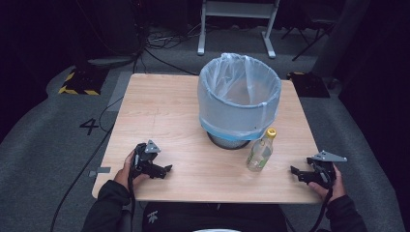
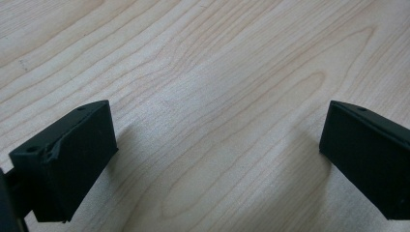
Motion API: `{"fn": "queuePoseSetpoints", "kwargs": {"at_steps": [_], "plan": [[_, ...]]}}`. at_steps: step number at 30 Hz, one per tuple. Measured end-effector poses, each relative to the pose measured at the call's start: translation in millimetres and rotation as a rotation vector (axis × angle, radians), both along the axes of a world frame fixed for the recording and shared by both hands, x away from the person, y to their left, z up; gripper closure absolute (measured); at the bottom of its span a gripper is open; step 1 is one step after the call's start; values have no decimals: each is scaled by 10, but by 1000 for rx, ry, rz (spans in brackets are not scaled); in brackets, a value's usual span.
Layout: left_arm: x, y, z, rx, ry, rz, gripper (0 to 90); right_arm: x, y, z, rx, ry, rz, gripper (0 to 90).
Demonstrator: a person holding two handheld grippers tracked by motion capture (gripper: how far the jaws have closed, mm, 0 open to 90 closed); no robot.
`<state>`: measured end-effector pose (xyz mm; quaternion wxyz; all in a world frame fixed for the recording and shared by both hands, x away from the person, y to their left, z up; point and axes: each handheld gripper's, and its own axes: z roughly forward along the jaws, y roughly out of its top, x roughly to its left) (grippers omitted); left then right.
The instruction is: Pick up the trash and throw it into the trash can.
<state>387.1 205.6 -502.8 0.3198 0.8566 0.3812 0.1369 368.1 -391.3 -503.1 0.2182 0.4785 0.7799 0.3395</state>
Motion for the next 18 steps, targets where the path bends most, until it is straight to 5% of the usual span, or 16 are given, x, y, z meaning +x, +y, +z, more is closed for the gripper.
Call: {"fn": "queuePoseSetpoints", "kwargs": {"at_steps": [18], "plan": [[-4,-3,-2,-4,5,4,0,-57,52,81,-6,-25,55,158]]}}
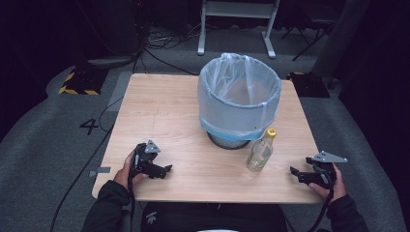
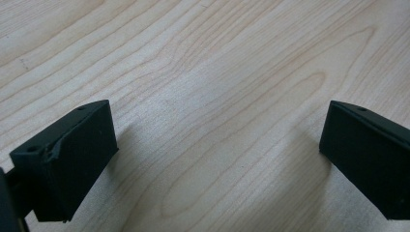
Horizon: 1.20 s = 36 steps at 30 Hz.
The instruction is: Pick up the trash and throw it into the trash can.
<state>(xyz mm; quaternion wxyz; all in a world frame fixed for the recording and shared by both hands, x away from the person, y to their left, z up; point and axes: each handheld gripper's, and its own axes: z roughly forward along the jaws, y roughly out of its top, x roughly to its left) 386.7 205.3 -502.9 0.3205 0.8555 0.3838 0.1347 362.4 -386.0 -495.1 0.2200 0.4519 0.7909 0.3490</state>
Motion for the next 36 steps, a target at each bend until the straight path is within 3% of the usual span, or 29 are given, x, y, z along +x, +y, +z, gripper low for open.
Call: {"fn": "queuePoseSetpoints", "kwargs": {"at_steps": [11,36], "plan": [[0,0,0,0,0,0,0,-46,283,245,7,-68,106,156],[0,0,0,0,0,0,0,31,745,369,-10,-70,231,157]]}}
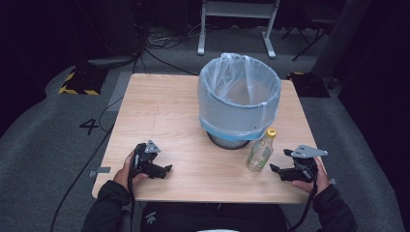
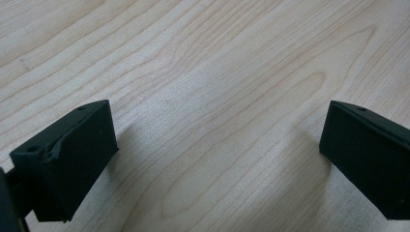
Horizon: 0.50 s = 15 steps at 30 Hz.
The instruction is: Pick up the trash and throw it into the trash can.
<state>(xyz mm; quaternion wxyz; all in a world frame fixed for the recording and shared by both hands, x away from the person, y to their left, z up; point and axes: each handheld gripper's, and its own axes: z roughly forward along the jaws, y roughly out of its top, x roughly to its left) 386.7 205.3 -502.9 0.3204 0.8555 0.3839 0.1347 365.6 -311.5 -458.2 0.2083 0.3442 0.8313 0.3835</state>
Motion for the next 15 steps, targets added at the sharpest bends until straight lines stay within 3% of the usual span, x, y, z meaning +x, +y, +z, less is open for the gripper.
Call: {"fn": "queuePoseSetpoints", "kwargs": {"at_steps": [15], "plan": [[0,0,0,0,0,0,0,34,311,33,-8,1,85,157]]}}
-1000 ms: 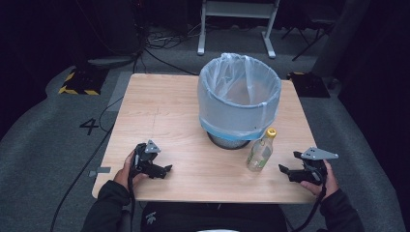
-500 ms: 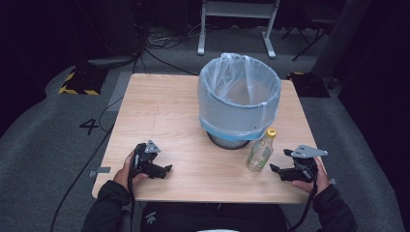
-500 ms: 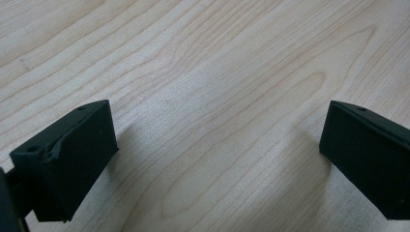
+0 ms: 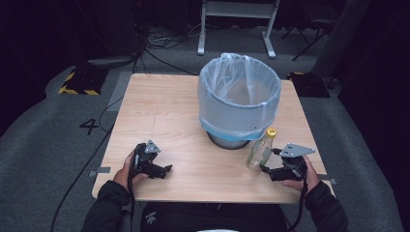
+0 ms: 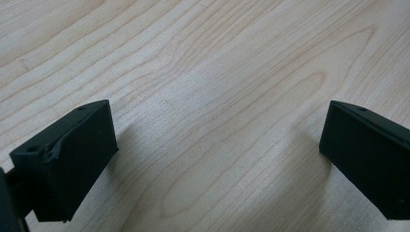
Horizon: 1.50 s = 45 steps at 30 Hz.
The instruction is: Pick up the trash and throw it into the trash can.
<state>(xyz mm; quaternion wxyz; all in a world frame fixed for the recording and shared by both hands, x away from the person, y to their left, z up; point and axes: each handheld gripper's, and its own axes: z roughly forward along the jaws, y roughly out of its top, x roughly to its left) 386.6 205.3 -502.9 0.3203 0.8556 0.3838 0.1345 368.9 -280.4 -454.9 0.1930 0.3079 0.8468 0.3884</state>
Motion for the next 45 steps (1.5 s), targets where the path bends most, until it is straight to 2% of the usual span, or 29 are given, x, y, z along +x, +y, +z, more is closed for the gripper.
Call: {"fn": "queuePoseSetpoints", "kwargs": {"at_steps": [7,17,23,27,28,30,40,44,45], "plan": [[0,0,0,0,0,0,0,43,104,9,18,8,19,157],[0,0,0,1,-1,0,0,141,218,5,50,5,7,158],[0,0,-1,0,0,0,0,174,284,-18,49,5,8,160],[0,0,-1,-1,0,0,0,190,295,-24,60,-1,0,198],[0,1,1,1,-1,0,0,193,294,-25,67,-4,3,256],[0,0,0,0,0,0,0,206,286,-30,76,-10,17,270],[0,1,0,1,-1,0,0,187,275,-29,88,-3,2,277],[0,0,0,0,0,0,0,176,222,-33,95,-15,-14,278],[0,2,2,3,-2,1,0,147,187,-31,94,-33,-33,279]]}}
